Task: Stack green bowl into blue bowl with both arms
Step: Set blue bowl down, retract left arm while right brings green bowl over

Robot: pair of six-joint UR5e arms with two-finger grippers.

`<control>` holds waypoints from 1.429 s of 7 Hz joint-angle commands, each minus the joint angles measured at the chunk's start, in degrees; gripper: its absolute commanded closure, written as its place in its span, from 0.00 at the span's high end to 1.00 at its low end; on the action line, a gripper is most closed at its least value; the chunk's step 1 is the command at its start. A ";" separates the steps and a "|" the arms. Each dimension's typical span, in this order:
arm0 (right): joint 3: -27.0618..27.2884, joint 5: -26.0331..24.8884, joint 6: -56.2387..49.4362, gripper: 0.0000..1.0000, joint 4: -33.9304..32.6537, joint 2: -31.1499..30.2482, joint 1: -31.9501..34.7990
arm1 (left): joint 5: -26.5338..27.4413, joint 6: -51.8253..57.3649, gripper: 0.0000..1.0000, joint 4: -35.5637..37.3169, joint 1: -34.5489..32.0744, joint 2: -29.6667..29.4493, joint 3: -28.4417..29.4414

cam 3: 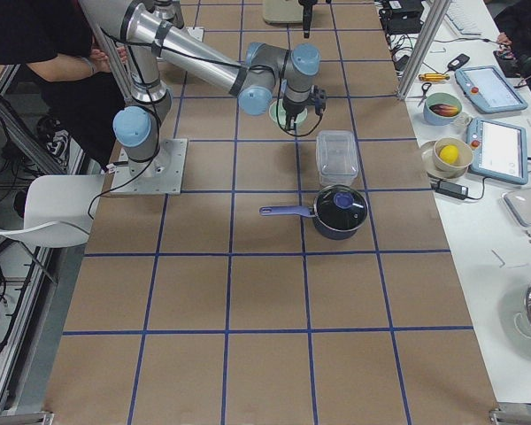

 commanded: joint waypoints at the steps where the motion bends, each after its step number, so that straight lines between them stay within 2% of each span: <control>1: -3.20 0.17 12.84 0.00 -1.06 1.65 9.64 | -0.97 1.90 1.00 -5.19 2.54 7.96 0.26; 2: -4.00 0.17 16.54 0.00 -1.75 3.23 13.16 | -0.80 1.99 1.00 -6.00 2.19 11.05 -0.61; 3: -4.44 0.95 17.62 0.00 -5.85 5.86 15.81 | -0.10 1.99 1.00 -6.53 2.10 12.03 -1.14; 4: -4.44 3.48 18.50 0.00 -9.98 8.23 16.27 | 3.74 1.99 1.00 -12.72 3.14 12.13 0.60; 5: -4.44 3.95 18.33 0.00 -12.11 10.34 16.36 | 4.04 0.86 1.00 -18.69 3.15 11.44 3.66; 7: -6.97 5.62 18.33 0.00 -12.22 12.64 16.27 | 4.21 -3.53 1.00 -22.87 2.98 9.85 8.33; 10: -6.99 5.18 18.60 0.00 -11.43 14.50 16.27 | 4.22 -3.63 1.00 -22.71 2.89 9.85 8.35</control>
